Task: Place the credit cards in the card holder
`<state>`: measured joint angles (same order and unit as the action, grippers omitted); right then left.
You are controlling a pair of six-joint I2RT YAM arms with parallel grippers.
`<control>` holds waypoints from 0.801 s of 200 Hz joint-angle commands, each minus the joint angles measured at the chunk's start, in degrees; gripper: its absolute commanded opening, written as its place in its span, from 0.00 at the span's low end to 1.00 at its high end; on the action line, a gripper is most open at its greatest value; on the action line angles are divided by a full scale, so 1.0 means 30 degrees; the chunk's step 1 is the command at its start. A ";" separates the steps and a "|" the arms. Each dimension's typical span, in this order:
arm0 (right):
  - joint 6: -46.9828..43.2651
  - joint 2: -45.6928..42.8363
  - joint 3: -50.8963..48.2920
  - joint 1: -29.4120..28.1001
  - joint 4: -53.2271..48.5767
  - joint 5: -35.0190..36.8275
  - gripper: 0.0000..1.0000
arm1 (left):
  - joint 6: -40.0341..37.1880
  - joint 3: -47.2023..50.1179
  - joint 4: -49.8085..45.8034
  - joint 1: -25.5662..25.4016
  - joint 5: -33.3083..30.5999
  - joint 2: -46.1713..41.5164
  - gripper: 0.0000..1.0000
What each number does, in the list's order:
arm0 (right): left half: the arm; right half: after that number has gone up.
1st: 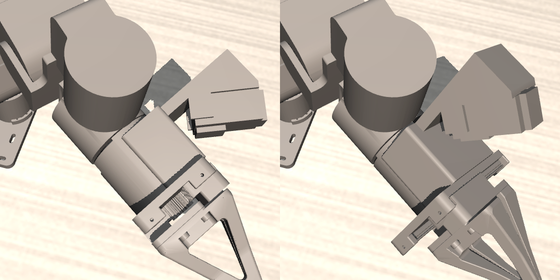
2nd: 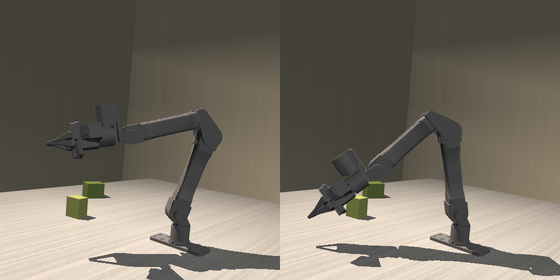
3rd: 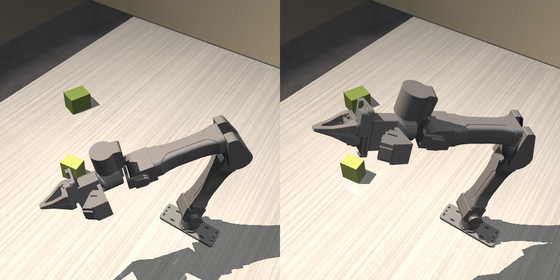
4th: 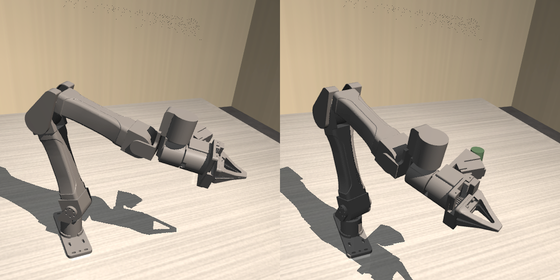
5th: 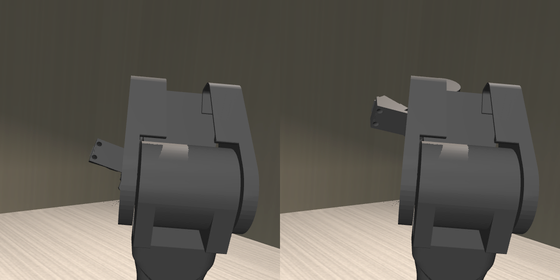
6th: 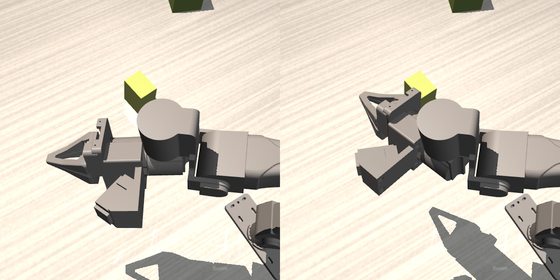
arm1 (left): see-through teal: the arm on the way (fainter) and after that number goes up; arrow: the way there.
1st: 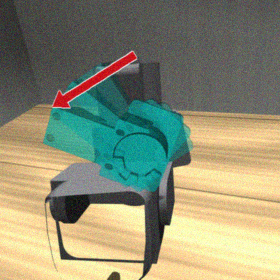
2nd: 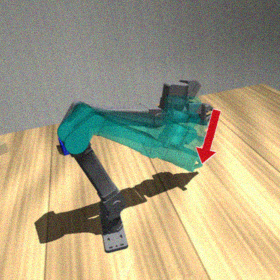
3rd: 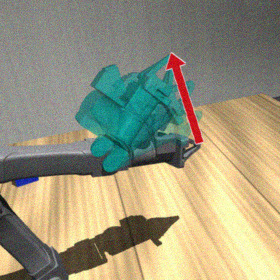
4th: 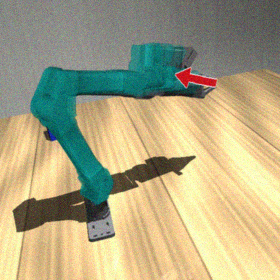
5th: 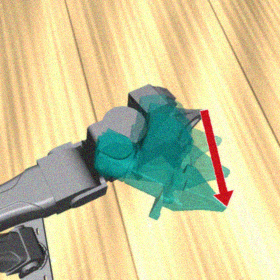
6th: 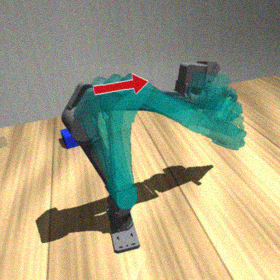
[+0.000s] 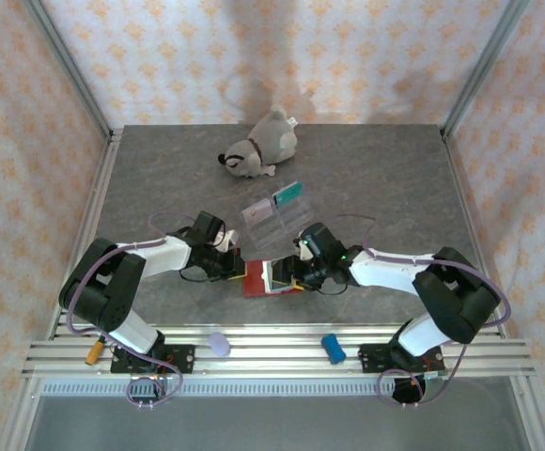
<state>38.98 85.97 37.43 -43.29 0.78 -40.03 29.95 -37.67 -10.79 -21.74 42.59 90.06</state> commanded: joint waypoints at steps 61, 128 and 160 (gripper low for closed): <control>0.0386 -0.0659 0.0321 -0.0129 0.3579 -0.3161 0.62 | 0.0140 0.0153 0.0216 -0.0222 -0.0405 0.0215 0.02; 0.0138 0.0106 0.1192 -0.0710 0.3519 -0.3017 0.62 | 0.0350 0.0157 -0.0089 0.0431 -0.0560 -0.0959 0.26; -0.3104 -0.1056 0.2819 -0.0688 -0.3902 0.2284 0.62 | 0.0998 0.0611 -0.0071 0.0778 -0.0950 -0.1962 0.27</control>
<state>37.39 86.00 41.15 -45.34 5.17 -45.58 31.64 -36.93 -10.31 -20.14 41.85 87.00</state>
